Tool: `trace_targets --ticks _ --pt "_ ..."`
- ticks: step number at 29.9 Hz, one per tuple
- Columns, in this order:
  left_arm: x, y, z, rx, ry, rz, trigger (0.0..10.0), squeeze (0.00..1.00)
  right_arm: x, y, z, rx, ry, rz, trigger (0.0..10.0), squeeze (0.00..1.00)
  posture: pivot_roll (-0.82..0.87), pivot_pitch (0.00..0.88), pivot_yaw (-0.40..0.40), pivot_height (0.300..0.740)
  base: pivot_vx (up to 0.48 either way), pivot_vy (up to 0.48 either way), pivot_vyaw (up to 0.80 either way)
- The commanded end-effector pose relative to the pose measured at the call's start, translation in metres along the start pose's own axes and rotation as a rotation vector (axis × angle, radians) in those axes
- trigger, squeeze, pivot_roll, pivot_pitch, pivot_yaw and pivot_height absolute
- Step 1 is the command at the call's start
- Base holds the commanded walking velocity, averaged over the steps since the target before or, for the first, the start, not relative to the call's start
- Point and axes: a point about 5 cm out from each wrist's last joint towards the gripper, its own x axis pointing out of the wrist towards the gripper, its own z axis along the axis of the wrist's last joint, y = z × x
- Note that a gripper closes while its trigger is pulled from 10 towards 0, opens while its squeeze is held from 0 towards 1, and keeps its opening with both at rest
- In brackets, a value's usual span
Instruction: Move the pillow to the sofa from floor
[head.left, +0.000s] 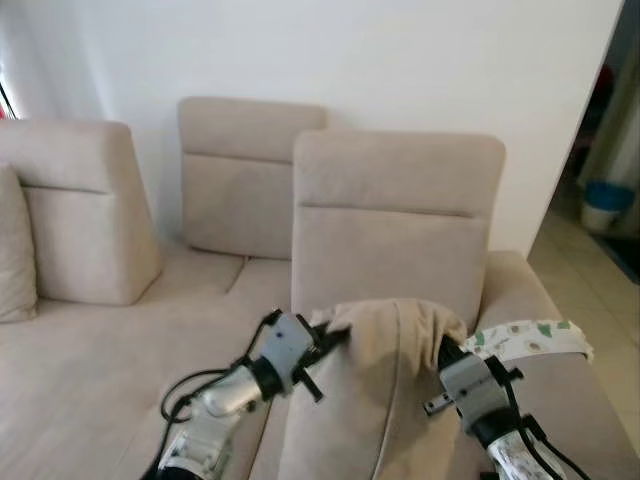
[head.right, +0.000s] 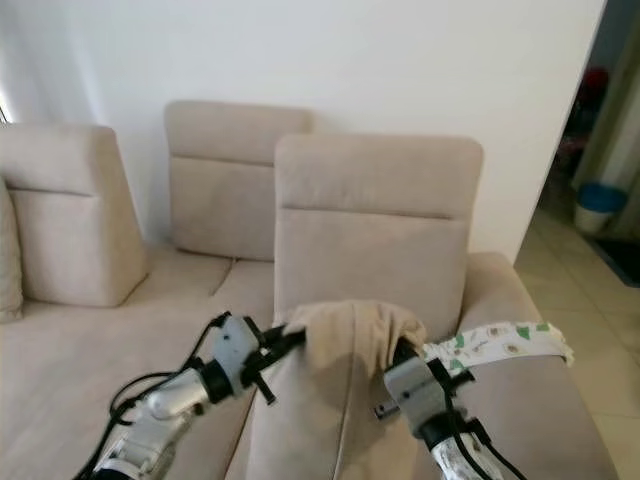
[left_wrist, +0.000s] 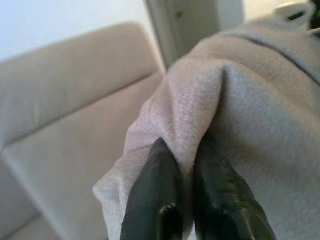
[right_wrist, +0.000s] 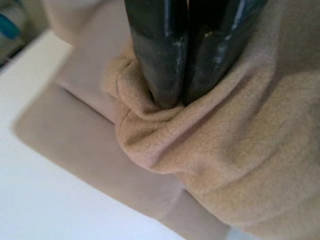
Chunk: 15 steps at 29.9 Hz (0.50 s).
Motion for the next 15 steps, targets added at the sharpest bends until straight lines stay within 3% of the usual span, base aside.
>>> trace_targets --ticks 1,8,15 --pt "0.017 -0.012 0.02 0.021 -0.1 -0.082 10.0 0.0 0.001 0.009 0.009 -0.004 -0.05 0.059 10.0 0.0 0.06 0.0 0.011 0.74 0.0 0.0 0.0" --pt "0.023 -0.013 0.021 0.057 -0.083 -0.086 10.0 0.0 0.002 0.008 0.007 0.003 -0.035 0.043 10.0 0.0 0.06 0.0 0.014 0.74 0.0 0.0 0.0" --pt "0.045 -0.026 0.021 0.186 -0.003 -0.136 10.0 0.0 0.003 -0.001 -0.028 0.118 0.222 -0.059 10.0 0.0 0.06 0.0 0.02 0.74 0.0 0.0 0.0"
